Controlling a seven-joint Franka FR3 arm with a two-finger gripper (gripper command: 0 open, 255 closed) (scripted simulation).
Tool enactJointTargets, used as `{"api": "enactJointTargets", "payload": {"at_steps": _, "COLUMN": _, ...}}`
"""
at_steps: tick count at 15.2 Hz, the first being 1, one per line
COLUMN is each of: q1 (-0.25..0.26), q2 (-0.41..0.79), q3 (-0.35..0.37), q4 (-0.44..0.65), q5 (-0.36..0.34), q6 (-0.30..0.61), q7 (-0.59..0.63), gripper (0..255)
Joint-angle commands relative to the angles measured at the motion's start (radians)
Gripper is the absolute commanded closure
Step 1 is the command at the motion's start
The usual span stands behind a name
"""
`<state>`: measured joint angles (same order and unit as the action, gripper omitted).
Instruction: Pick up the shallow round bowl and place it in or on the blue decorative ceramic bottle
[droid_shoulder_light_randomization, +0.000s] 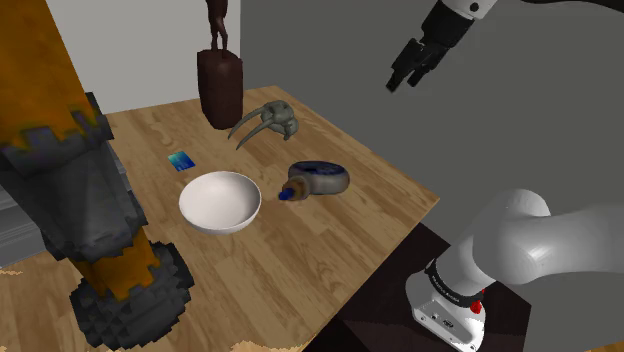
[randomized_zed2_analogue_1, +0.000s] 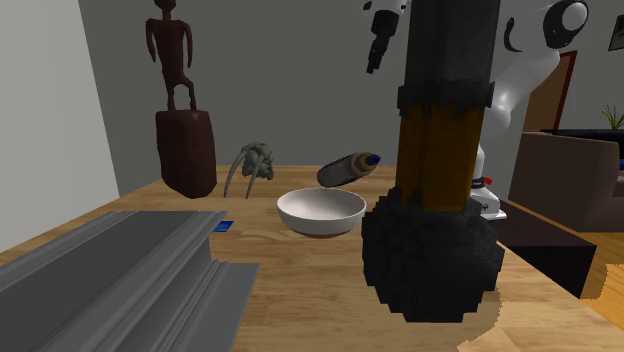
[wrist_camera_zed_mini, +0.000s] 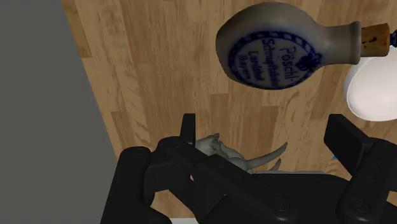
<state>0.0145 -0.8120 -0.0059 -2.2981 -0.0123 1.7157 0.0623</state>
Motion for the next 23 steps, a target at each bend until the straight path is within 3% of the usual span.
{"api": "enactJointTargets", "payload": {"at_steps": 1, "q1": 0.000, "q2": 0.000, "q3": 0.000, "q4": 0.000, "q5": 0.000, "q6": 0.000, "q7": 0.000, "gripper": 0}}
{"api": "enactJointTargets", "payload": {"at_steps": 12, "q1": 0.039, "q2": 0.187, "q3": 0.147, "q4": -0.124, "q5": 0.085, "q6": 0.288, "q7": 0.180, "gripper": 0}}
{"api": "enactJointTargets", "payload": {"at_steps": 23, "q1": 0.056, "q2": 0.517, "q3": 0.298, "q4": -0.090, "q5": 0.099, "q6": 0.568, "q7": 0.372, "gripper": 0}}
